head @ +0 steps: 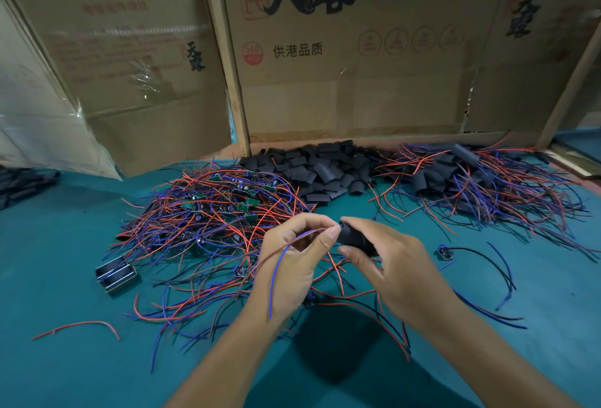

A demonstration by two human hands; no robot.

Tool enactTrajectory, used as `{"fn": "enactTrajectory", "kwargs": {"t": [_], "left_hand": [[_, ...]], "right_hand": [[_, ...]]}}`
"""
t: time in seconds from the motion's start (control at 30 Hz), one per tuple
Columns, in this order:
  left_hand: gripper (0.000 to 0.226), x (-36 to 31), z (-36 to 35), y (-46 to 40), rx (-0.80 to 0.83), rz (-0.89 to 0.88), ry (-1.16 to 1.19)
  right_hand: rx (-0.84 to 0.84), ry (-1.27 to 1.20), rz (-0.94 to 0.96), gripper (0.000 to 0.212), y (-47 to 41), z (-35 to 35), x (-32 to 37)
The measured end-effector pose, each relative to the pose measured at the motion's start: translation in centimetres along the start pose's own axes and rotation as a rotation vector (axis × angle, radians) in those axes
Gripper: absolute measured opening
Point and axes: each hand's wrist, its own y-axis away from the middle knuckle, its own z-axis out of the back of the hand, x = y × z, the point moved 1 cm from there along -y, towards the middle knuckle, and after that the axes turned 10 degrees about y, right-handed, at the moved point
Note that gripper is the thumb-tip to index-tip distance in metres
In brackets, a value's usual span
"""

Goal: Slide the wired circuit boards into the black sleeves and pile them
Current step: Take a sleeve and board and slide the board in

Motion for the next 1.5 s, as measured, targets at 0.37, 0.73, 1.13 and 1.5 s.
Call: {"fn": "enactTrajectory", "kwargs": {"t": [0.37, 0.73, 1.13, 1.5], "left_hand": [[0.013, 0.2, -0.1, 0.0, 0.020, -0.010, -0.175], [0.011, 0.0, 2.1, -0.5, -0.082, -0.114, -0.592], [0.021, -1.0, 3.9, -1.1, -0.181, -0.390, -1.250], [0.020, -0.7, 8.1, -2.3, -0.432, -0.205, -1.235]], "right_hand": [[0.126, -0.012, -0.023, 0.027, 0.3, -0.4, 0.1], [0.214, 0.417, -0.260, 0.006, -4.9, 3.1, -6.5], [0.187, 0.733, -0.337, 0.032, -18.0, 4.4, -15.1], [0.537, 0.580, -0.483, 0.045, -16.3, -8.2, -13.8]]}}
